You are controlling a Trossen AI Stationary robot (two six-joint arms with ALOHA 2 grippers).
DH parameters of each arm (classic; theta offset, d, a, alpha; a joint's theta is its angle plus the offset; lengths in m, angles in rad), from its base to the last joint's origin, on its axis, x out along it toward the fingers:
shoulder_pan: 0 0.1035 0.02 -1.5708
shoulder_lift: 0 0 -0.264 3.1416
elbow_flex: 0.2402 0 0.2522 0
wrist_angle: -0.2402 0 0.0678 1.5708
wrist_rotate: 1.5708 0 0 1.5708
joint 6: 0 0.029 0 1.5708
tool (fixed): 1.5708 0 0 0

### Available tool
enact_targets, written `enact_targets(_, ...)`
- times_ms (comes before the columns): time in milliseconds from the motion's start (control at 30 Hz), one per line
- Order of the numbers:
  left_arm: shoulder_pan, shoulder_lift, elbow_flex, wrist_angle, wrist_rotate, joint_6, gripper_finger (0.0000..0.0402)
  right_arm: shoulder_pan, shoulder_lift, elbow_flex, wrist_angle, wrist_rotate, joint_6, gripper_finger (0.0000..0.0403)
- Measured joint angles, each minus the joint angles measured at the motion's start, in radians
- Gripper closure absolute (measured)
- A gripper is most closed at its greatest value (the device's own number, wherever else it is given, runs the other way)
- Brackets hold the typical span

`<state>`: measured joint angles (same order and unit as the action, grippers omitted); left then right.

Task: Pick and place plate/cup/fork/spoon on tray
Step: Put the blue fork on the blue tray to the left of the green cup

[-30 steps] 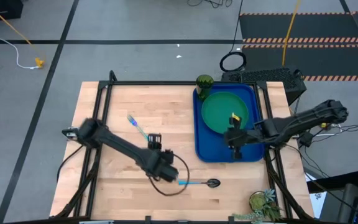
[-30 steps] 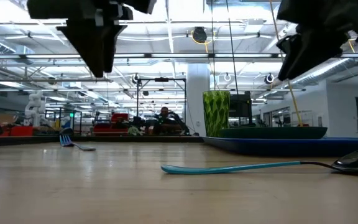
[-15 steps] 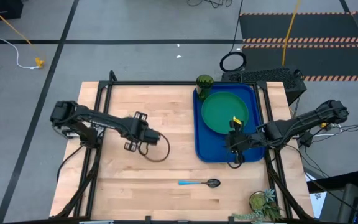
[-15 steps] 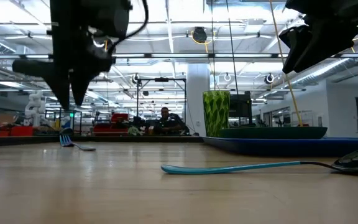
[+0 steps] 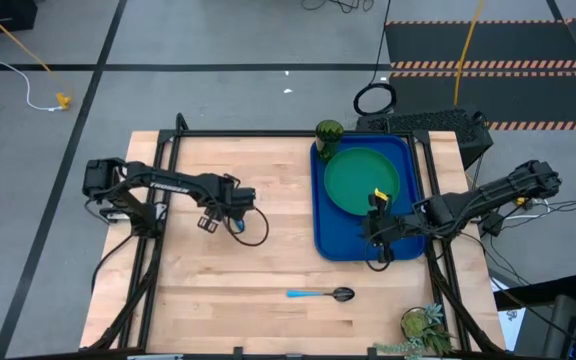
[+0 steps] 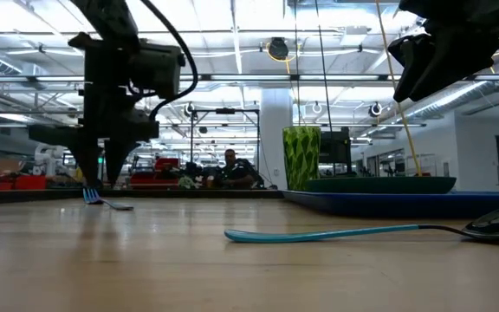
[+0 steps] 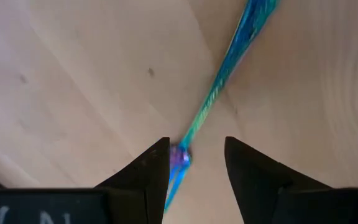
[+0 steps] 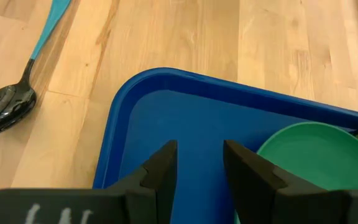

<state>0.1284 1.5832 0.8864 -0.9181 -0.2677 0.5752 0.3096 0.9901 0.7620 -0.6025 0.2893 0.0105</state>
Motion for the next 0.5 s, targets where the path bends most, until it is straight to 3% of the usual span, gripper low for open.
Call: enact_targets(500, 0.050, -0.003, -0.117, 0.166, 0.027, 0.086, 0.0245, 0.000, 0.000, 0.000, 0.000, 0.001, -0.004, 0.0280)
